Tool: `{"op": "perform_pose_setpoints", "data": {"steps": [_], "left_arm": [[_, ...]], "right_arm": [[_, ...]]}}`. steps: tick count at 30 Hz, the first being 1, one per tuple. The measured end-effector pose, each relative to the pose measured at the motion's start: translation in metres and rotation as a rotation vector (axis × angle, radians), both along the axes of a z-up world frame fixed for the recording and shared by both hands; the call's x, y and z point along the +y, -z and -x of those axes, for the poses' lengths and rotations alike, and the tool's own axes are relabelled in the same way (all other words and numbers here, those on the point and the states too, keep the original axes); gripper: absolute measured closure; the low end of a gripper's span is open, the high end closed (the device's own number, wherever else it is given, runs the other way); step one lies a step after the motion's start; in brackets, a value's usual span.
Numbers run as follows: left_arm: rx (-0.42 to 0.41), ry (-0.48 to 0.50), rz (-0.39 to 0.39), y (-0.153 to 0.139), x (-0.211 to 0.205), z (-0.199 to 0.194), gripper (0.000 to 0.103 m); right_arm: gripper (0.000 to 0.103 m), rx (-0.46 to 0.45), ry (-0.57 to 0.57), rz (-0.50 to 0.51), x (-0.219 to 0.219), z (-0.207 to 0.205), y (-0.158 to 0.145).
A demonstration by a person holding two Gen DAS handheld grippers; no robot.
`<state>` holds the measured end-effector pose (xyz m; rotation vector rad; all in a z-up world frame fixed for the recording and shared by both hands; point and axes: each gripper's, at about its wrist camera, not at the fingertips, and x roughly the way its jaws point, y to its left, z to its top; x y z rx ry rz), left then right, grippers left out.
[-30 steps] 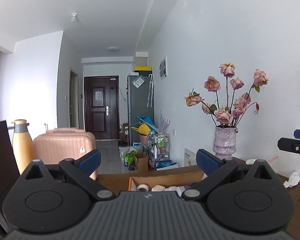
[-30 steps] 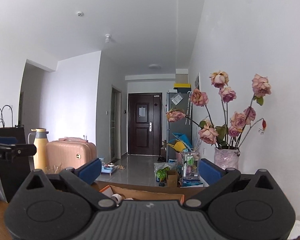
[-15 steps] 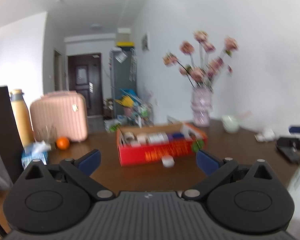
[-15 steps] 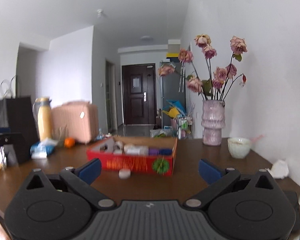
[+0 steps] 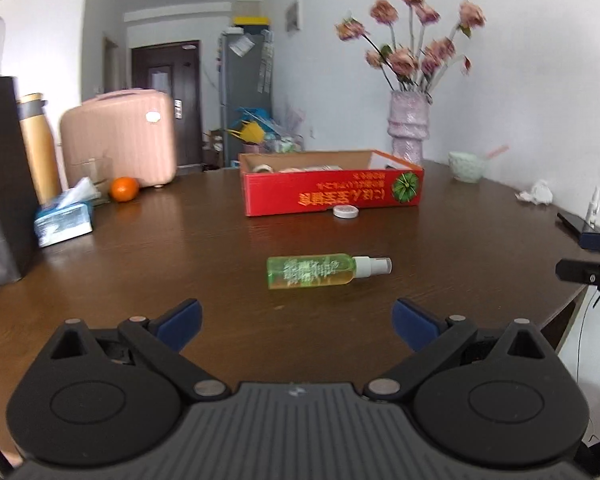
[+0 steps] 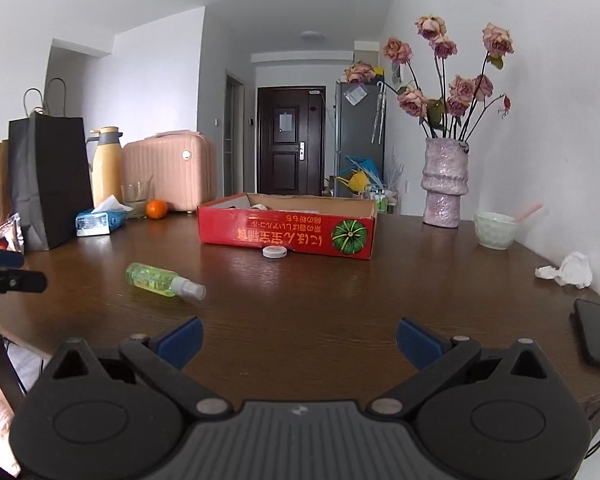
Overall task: Organize rigid objects
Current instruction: 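Reach the left tool to the green spray bottle and close on it, then grasp the white round container with the right tool while the left tool holds the spray bottle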
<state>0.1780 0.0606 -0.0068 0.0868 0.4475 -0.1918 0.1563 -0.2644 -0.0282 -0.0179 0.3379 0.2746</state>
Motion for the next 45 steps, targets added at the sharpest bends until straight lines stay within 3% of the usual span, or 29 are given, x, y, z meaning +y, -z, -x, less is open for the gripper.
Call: {"op": "perform_pose_setpoints", "data": {"steps": [5,8,14,19,23,25,26,29,32,37,41,45], "left_arm": [[0.018,0.108,-0.128,0.011,-0.015,-0.054,0.000],[0.065,0.105,-0.157,0.020,-0.017,-0.092,0.000],[0.142,0.161,-0.152,0.035,-0.014,-0.146,0.000],[0.183,0.147,-0.087,0.042,-0.011,-0.176,0.001],[0.230,0.100,0.050,0.042,-0.005,-0.202,0.030],[0.225,0.098,0.076,0.042,-0.006,-0.213,0.035],[0.225,0.100,0.086,0.042,-0.008,-0.219,0.048],[0.223,0.079,0.117,0.042,-0.010,-0.232,0.071],[0.221,0.051,0.138,0.042,-0.006,-0.237,0.071],[0.204,-0.003,0.122,0.040,0.001,-0.227,0.071],[0.217,-0.009,0.162,0.041,0.007,-0.217,0.071],[0.216,-0.026,0.167,0.040,0.008,-0.212,0.071]], "right_arm": [[0.000,0.042,-0.036,0.037,0.016,-0.023,0.004],[0.000,0.062,-0.031,0.059,0.022,-0.039,0.006],[0.000,0.091,-0.009,0.036,0.022,-0.079,0.002],[0.000,0.111,0.001,0.023,0.025,-0.122,0.000],[0.000,0.154,0.005,0.026,0.035,-0.166,0.002],[0.000,0.169,-0.006,0.035,0.042,-0.190,0.002],[0.000,0.171,-0.021,0.039,0.046,-0.203,0.002],[0.000,0.175,-0.053,0.055,0.059,-0.243,0.001],[0.000,0.186,-0.059,0.052,0.072,-0.284,-0.001],[0.016,0.327,-0.103,-0.027,0.095,-0.338,0.010],[0.019,0.313,-0.098,0.017,0.119,-0.353,0.019],[0.045,0.313,-0.062,0.068,0.131,-0.359,0.023]]}}
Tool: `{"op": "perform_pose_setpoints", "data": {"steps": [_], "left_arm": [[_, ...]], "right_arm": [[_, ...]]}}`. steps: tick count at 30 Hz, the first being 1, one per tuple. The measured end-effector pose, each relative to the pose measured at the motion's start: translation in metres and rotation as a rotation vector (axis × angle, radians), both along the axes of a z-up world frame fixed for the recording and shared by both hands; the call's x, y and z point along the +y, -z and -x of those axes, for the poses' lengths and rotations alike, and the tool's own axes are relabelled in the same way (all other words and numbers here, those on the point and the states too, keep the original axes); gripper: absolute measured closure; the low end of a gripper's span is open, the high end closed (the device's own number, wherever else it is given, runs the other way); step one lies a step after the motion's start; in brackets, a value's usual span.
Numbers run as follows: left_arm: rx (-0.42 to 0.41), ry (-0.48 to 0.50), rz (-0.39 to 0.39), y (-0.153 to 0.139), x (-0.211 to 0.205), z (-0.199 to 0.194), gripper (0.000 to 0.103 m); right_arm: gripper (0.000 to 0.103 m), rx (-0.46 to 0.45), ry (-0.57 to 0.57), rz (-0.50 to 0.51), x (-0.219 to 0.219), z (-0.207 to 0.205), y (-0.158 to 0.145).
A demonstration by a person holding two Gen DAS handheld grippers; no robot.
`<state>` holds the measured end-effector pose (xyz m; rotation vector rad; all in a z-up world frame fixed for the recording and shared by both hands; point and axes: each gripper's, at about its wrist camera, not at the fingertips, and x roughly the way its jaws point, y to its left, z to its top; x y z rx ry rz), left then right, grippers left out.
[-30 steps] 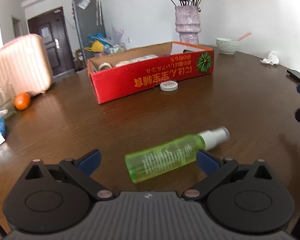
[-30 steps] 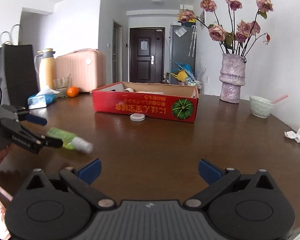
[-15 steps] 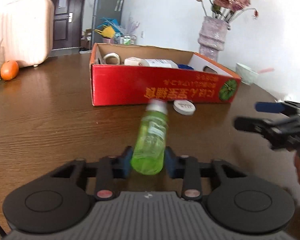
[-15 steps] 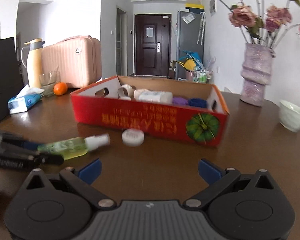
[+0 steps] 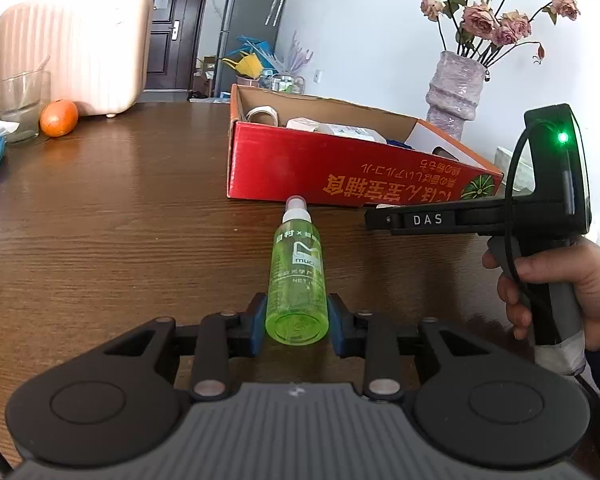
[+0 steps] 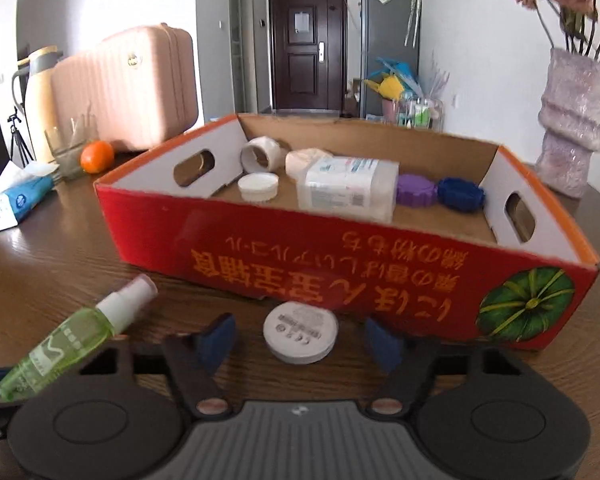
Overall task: Organize rigid objects
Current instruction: 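Grasp the white round container with the right tool while the left tool holds the spray bottle, then lift the spray bottle and white container and carry them toward the red box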
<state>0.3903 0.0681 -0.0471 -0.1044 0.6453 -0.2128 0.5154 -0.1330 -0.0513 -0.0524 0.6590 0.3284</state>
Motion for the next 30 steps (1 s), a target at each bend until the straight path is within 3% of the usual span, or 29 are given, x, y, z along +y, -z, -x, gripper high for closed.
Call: {"op": "perform_pose_setpoints", "data": {"steps": [2,8,16,18,19,20,23,27,30], "left_arm": [[-0.001,-0.010,-0.009,0.000,-0.002,0.003,0.071],[-0.022,-0.021,-0.027,-0.006,-0.018,0.048,0.071],[0.005,0.017,-0.028,-0.006,-0.033,0.102,0.070],[-0.018,0.005,-0.057,-0.007,-0.039,0.104,0.063],[-0.038,0.004,-0.067,-0.008,-0.042,0.104,0.048],[-0.065,0.004,-0.087,-0.009,-0.046,0.104,0.040],[-0.094,0.020,-0.135,-0.012,-0.055,0.098,0.042],[-0.034,0.003,-0.080,-0.007,-0.052,0.084,0.043],[-0.008,-0.016,-0.067,-0.002,-0.049,0.078,0.057]], "right_arm": [[0.064,-0.017,-0.007,0.015,0.000,0.004,0.000],[0.065,-0.012,0.003,-0.043,-0.024,0.040,-0.003],[0.064,0.006,-0.059,-0.044,-0.055,0.163,-0.010],[0.064,0.005,-0.053,-0.047,-0.059,0.180,-0.009],[0.064,0.004,-0.052,-0.042,-0.060,0.186,-0.007],[0.064,-0.008,-0.050,-0.031,-0.061,0.191,-0.005],[0.063,-0.046,-0.037,0.010,-0.059,0.203,-0.005],[0.054,-0.078,-0.036,0.019,-0.058,0.211,-0.002],[0.051,-0.084,-0.033,0.018,-0.057,0.210,0.000]]}}
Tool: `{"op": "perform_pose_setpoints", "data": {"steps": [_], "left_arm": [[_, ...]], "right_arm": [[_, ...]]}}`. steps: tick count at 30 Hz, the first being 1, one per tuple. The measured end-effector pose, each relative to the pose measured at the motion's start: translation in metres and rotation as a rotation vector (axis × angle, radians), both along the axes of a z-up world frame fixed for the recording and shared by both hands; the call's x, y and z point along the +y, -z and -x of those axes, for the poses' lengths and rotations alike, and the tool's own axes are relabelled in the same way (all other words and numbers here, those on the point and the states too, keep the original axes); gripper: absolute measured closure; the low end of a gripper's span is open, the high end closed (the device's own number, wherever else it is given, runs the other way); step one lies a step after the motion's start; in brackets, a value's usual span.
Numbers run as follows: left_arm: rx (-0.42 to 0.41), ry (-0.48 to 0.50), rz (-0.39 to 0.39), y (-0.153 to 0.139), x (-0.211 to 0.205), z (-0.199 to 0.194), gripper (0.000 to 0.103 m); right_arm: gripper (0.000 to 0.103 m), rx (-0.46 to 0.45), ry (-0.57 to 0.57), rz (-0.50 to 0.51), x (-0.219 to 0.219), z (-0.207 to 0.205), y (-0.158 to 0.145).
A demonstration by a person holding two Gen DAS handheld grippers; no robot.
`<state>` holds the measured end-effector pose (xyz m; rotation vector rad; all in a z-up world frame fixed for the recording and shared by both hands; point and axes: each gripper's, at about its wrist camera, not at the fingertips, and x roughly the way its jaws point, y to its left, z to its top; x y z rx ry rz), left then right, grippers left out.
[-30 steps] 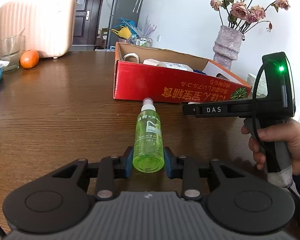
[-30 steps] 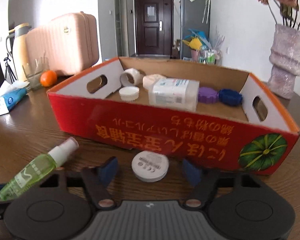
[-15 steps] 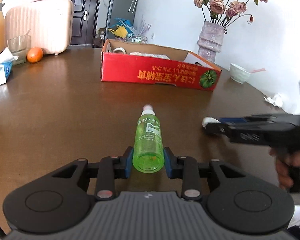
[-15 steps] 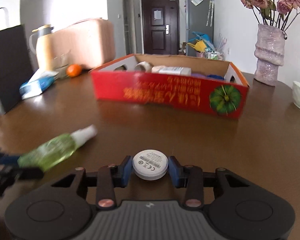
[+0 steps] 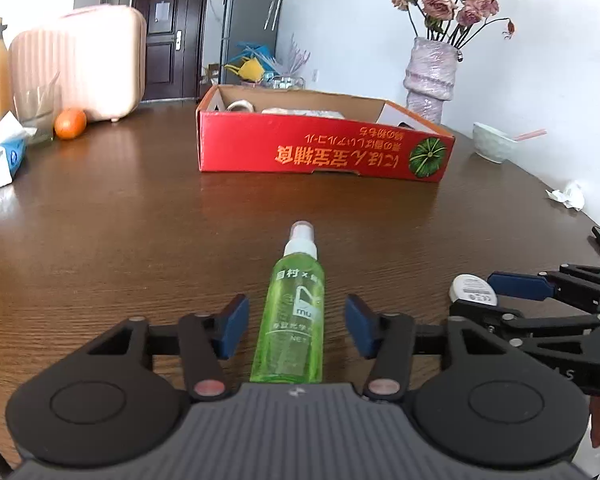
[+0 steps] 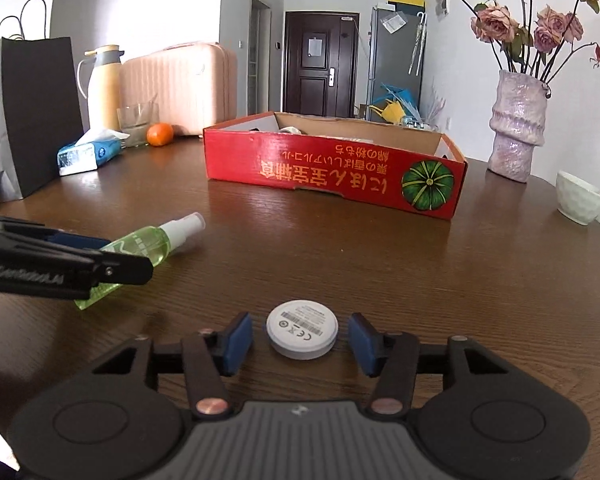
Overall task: Organize rigid objects
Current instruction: 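Lift the spray bottle and white container and carry them toward the red box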
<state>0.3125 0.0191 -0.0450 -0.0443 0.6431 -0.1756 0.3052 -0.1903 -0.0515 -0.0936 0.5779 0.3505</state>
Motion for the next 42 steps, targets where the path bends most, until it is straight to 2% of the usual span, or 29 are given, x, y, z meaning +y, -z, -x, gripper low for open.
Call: {"op": "perform_pose_setpoints", "data": {"steps": [1,2,4,6,10,13,23,27,35,42], "left_arm": [[0.004,-0.009,0.003,0.001,0.001,-0.001,0.070],[0.001,-0.006,-0.003,0.001,0.001,-0.001,0.072],[-0.004,-0.013,-0.018,0.000,-0.001,0.002,0.072],[-0.054,-0.009,-0.024,-0.005,-0.003,0.014,0.072],[-0.117,-0.011,0.019,-0.019,-0.004,0.040,0.072],[-0.192,-0.019,0.005,-0.030,-0.007,0.064,0.072],[-0.441,-0.095,0.016,-0.082,-0.013,0.151,0.072],[-0.512,-0.104,0.023,-0.096,-0.015,0.187,0.072],[-0.574,-0.129,0.057,-0.111,-0.008,0.237,0.072],[-0.604,-0.131,0.055,-0.118,-0.007,0.241,0.072]], "right_arm": [[0.057,0.007,-0.005,-0.012,0.000,-0.001,0.000],[0.065,0.011,-0.011,-0.023,-0.001,-0.002,0.000],[0.064,0.015,-0.019,-0.035,0.000,-0.003,-0.001],[0.064,0.005,-0.025,-0.044,0.001,0.000,-0.003],[0.064,-0.045,-0.049,-0.062,0.004,0.018,-0.014],[0.064,-0.082,-0.040,-0.079,0.000,0.035,-0.022],[0.064,-0.382,0.021,-0.136,-0.025,0.118,-0.065],[0.064,-0.482,0.043,-0.155,-0.032,0.151,-0.081],[0.064,-0.593,0.044,-0.184,-0.040,0.205,-0.101],[0.064,-0.653,0.039,-0.180,-0.034,0.216,-0.112]]}}
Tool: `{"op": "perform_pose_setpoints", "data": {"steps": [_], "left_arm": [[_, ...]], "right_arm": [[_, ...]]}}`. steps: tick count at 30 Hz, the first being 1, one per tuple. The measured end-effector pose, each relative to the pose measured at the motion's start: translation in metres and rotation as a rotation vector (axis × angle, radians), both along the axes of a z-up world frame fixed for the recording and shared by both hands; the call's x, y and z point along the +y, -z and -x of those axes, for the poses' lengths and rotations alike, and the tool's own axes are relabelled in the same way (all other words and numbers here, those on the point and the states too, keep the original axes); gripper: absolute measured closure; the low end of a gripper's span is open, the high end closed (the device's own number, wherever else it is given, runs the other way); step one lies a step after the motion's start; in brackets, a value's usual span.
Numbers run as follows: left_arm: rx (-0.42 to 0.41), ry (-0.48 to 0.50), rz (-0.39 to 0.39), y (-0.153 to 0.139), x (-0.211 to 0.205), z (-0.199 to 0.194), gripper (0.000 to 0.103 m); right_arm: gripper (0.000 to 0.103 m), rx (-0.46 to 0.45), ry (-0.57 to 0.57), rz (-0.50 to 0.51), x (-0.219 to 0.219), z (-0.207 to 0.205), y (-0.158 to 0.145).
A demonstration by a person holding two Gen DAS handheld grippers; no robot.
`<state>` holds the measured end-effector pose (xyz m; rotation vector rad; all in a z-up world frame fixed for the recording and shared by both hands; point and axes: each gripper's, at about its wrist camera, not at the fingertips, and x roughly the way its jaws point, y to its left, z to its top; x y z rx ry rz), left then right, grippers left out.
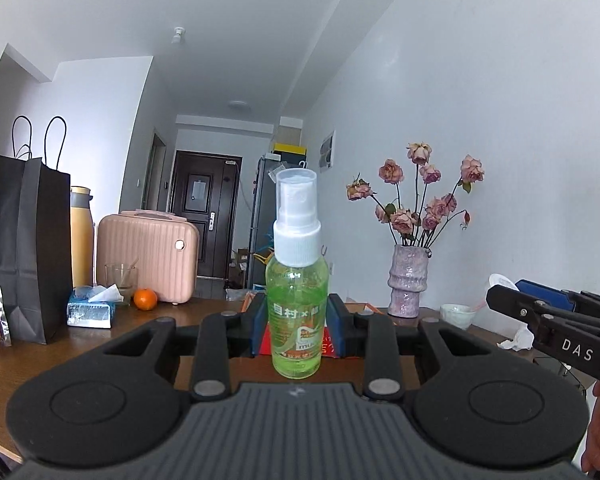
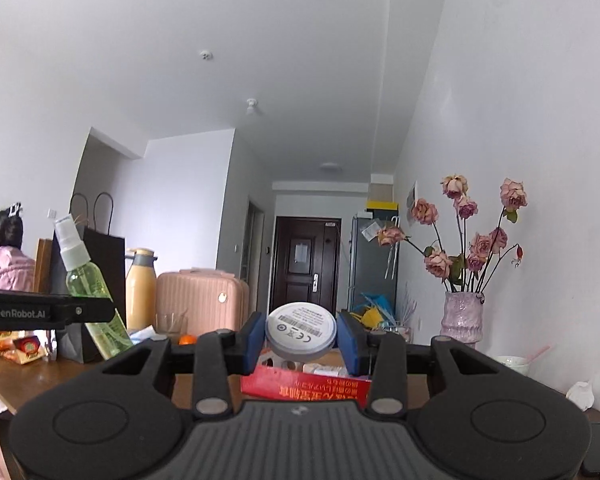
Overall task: Organize rigid objects
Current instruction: 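Lift the spray bottle and white container and carry them toward the red box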
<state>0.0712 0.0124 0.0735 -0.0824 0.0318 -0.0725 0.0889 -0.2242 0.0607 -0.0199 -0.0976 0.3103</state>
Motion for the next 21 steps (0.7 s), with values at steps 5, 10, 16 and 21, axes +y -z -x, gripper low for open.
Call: {"op": "perform_pose_setpoints", "data": {"steps": [5,10,16,21], "left_arm": [[0.015,-0.017,0.012,0.000,0.005,-0.008,0.072],[0.037,-0.018,0.001,0.001,0.005,-0.032,0.072],[0.014,-0.021,-0.031,-0.019,0.004,-0.076,0.072],[-0.075,-0.019,-0.092,-0.060,0.003,-0.126,0.072]], "right_arm": [[0.064,0.017,0.004,-0.018,-0.001,-0.008,0.000],[0.064,0.034,0.014,-0.036,-0.003,-0.022,0.003],[0.064,0.026,0.019,-0.069,-0.005,-0.056,-0.009],[0.064,-0.052,0.018,-0.060,-0.007,-0.100,-0.045]]}}
